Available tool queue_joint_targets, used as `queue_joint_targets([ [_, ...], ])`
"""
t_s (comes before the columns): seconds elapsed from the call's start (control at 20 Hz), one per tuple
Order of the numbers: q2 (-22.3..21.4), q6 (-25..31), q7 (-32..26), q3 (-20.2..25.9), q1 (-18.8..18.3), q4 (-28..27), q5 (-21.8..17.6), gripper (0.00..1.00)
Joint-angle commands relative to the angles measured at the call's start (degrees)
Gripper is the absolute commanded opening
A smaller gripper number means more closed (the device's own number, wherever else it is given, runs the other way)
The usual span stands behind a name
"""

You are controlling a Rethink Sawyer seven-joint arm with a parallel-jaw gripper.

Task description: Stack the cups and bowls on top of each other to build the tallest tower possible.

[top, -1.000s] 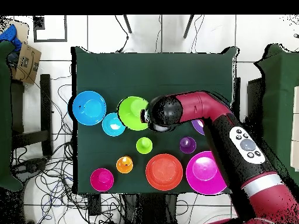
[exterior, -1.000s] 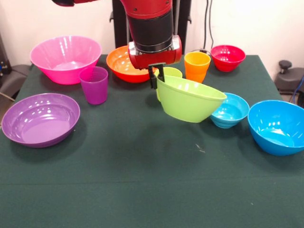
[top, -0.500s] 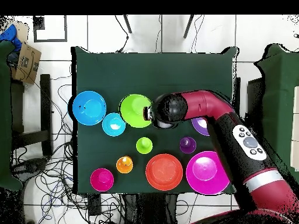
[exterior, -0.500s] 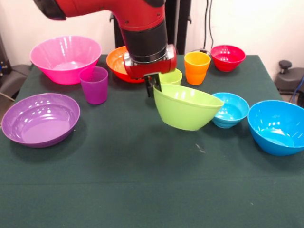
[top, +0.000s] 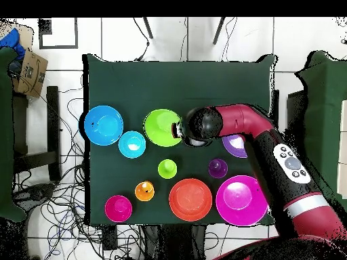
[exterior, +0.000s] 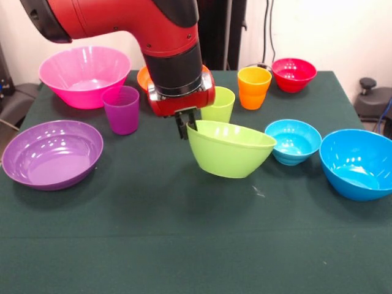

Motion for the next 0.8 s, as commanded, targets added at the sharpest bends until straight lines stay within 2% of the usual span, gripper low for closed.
queue_joint_targets([
  [0.05, 1.45, 0.8, -16.52, 0.71, 0.94, -3.51, -4.69, 0.0],
  [0.25, 3.05, 1.4, -19.47, 1.48, 0.69, -5.3, -5.24, 0.0],
  [0.55, 4.32, 1.16, -19.99, 1.85, 0.55, -5.88, -5.77, 0.0],
  [0.8, 6.05, 2.44, -22.15, 2.35, 0.57, -8.7, -6.24, 0.0],
])
